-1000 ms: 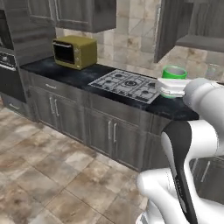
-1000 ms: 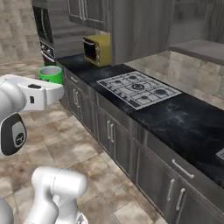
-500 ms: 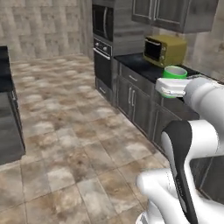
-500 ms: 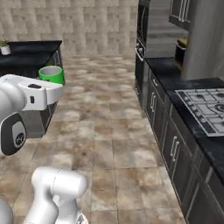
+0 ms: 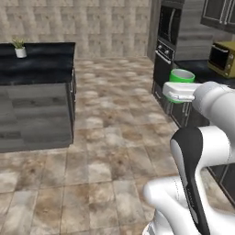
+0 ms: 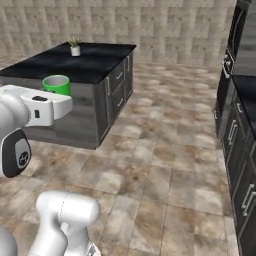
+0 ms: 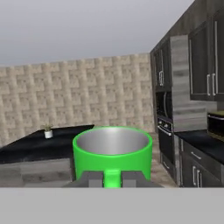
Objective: Open the cabinet directly in front. Then move the liquor and the mug to the dining counter with the jar on it.
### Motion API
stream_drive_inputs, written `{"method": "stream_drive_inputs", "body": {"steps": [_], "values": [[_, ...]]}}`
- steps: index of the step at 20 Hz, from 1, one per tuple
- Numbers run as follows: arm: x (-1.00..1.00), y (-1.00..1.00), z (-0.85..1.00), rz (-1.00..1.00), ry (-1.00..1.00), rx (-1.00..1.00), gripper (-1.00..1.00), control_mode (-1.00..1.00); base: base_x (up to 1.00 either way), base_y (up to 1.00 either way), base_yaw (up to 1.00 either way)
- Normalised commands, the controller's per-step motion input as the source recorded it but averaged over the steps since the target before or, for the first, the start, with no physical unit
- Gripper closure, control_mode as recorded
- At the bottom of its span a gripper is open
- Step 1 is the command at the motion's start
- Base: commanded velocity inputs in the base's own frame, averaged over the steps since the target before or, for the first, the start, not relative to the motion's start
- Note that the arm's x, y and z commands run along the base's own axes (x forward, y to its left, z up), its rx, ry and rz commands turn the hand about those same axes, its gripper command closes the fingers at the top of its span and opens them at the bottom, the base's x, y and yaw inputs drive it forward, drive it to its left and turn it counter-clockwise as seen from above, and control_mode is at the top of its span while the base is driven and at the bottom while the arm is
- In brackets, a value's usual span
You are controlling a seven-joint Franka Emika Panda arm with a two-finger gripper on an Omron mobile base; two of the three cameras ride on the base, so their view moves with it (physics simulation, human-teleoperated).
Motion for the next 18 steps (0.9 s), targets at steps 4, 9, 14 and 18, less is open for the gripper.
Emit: {"method": "stream_drive_inputs", "body": {"steps": [4,9,14,18], "values": [[0.00,0.00,0.00,0.00,0.00,0.00,1.00,1.00,0.00,0.00,0.07],[0.00,0.00,0.00,0.00,0.00,0.00,1.00,1.00,0.00,0.00,0.49],[0.00,0.00,0.00,0.00,0.00,0.00,1.00,1.00,0.00,0.00,0.76],[0.00,0.00,0.00,0.00,0.00,0.00,1.00,1.00,0.00,0.00,0.75]]}}
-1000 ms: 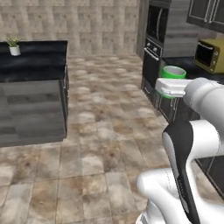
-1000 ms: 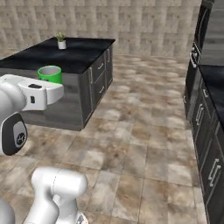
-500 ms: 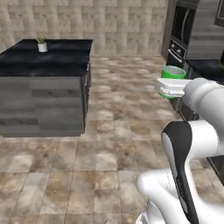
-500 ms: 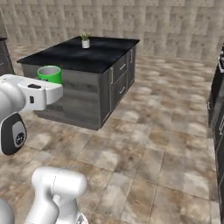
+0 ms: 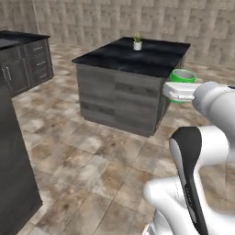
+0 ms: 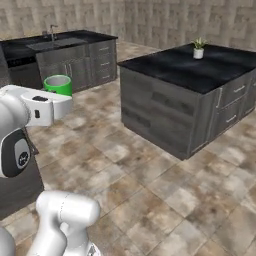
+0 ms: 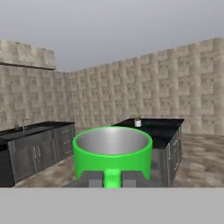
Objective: Open the cabinet directly in front. Then move the liquor and the mug to the dining counter with the jar on it.
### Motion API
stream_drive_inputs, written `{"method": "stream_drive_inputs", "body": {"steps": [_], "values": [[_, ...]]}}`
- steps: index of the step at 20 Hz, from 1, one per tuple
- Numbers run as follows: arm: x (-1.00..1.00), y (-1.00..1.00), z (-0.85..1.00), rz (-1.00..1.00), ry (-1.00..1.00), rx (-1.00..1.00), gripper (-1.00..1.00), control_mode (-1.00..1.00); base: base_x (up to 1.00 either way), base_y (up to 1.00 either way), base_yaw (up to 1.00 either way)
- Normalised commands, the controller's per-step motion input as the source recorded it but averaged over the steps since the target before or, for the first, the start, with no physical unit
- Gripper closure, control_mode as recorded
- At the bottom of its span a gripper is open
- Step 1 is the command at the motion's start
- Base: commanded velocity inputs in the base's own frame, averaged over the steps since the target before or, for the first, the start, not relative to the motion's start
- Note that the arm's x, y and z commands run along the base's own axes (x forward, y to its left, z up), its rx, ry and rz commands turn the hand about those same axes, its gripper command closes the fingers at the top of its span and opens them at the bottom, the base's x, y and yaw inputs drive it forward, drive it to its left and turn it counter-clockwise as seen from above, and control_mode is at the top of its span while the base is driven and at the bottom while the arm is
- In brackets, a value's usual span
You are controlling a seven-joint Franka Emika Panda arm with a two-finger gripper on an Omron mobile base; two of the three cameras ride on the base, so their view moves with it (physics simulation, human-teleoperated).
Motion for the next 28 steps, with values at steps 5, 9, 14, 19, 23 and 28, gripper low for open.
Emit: {"method": "stream_drive_inputs", "body": {"steps": [5,9,14,19,23,28], "values": [[0.00,0.00,0.00,0.00,0.00,0.00,1.00,1.00,0.38,-0.48,0.55],[0.00,0.00,0.00,0.00,0.00,0.00,1.00,1.00,0.93,-0.89,0.37],[0.00,0.00,0.00,0.00,0.00,0.00,1.00,1.00,1.00,-0.80,0.34],[0.00,0.00,0.00,0.00,0.00,0.00,1.00,1.00,1.00,-0.61,0.38],[0.00,0.00,0.00,0.00,0.00,0.00,1.00,1.00,1.00,-0.21,0.43],[0.00,0.00,0.00,0.00,0.00,0.00,1.00,1.00,1.00,-0.01,0.46]]}}
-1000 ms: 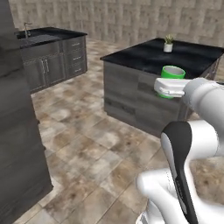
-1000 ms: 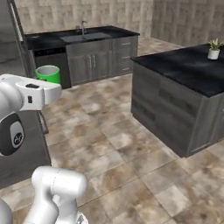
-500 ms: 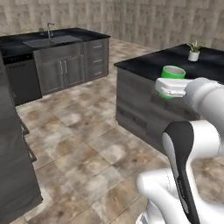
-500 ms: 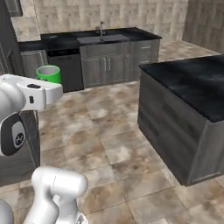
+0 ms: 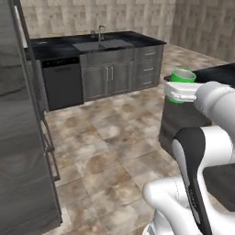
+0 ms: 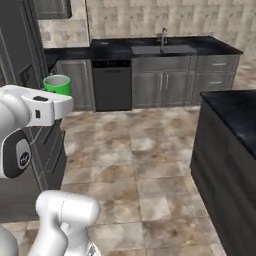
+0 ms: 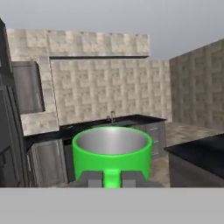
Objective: Open the cabinet directly in front. Then move the liquor and the mug to the dining counter with the jar on it.
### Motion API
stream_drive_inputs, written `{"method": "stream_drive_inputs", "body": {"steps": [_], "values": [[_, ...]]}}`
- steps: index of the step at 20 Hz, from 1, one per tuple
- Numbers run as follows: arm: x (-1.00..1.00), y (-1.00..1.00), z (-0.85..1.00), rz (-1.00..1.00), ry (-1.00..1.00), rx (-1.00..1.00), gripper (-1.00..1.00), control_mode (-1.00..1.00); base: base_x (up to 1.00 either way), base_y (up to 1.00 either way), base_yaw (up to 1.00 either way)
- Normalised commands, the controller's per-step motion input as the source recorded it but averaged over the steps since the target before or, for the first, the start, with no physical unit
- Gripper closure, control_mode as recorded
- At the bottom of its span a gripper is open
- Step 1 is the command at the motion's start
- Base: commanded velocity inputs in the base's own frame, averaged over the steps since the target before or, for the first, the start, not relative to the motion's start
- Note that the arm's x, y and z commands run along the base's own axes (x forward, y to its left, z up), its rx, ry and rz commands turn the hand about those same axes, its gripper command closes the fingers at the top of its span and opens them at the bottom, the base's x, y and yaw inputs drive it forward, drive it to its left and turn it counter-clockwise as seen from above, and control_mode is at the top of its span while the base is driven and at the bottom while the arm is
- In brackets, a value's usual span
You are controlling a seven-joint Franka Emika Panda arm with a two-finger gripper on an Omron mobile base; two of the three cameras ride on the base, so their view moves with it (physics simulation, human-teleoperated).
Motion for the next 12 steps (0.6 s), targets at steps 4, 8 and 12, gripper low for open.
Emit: {"method": "stream_drive_inputs", "body": {"steps": [4,8,12], "values": [[0.00,0.00,0.00,0.00,0.00,0.00,1.00,1.00,1.00,-0.06,0.50],[0.00,0.00,0.00,0.00,0.00,0.00,1.00,1.00,1.00,-0.56,0.44],[0.00,0.00,0.00,0.00,0.00,0.00,1.00,1.00,0.94,-0.92,0.35]]}}
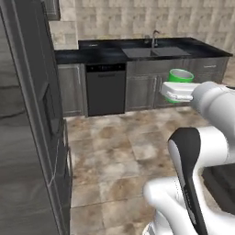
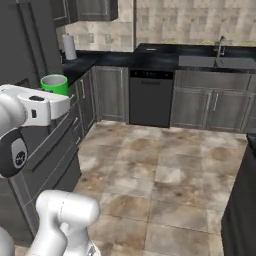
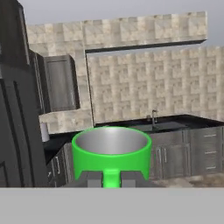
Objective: Open the cabinet directly in front. Then move the liquor and the mug to the dining counter with the jar on it.
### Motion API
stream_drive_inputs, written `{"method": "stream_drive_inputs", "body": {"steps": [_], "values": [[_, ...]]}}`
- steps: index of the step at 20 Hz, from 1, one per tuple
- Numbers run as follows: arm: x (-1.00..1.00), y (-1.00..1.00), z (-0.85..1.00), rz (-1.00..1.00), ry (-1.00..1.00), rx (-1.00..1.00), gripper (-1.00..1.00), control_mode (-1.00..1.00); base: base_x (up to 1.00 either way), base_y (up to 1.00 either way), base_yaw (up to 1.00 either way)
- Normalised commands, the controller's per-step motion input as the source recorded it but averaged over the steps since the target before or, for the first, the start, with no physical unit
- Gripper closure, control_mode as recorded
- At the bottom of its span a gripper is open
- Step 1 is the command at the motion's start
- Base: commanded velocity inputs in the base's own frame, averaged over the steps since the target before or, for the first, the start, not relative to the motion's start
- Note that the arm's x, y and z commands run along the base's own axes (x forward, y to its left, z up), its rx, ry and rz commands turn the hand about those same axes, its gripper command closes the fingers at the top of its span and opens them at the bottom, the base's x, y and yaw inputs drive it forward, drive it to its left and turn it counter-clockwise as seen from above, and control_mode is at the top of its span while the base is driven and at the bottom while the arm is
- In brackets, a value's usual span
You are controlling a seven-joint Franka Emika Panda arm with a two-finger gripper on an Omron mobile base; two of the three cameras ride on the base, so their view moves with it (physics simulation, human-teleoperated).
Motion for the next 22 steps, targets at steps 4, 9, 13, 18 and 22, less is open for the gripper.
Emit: {"method": "stream_drive_inputs", "body": {"steps": [4,9,13,18,22], "values": [[0.00,0.00,0.00,0.00,0.00,0.00,1.00,1.00,0.98,-0.90,0.34],[0.00,0.00,0.00,0.00,0.00,0.00,1.00,1.00,1.00,-0.51,0.25],[0.00,0.00,0.00,0.00,0.00,0.00,1.00,1.00,1.00,-0.45,0.23],[0.00,0.00,0.00,0.00,0.00,0.00,1.00,1.00,1.00,-0.29,0.17],[0.00,0.00,0.00,0.00,0.00,0.00,1.00,1.00,1.00,-0.33,0.17]]}}
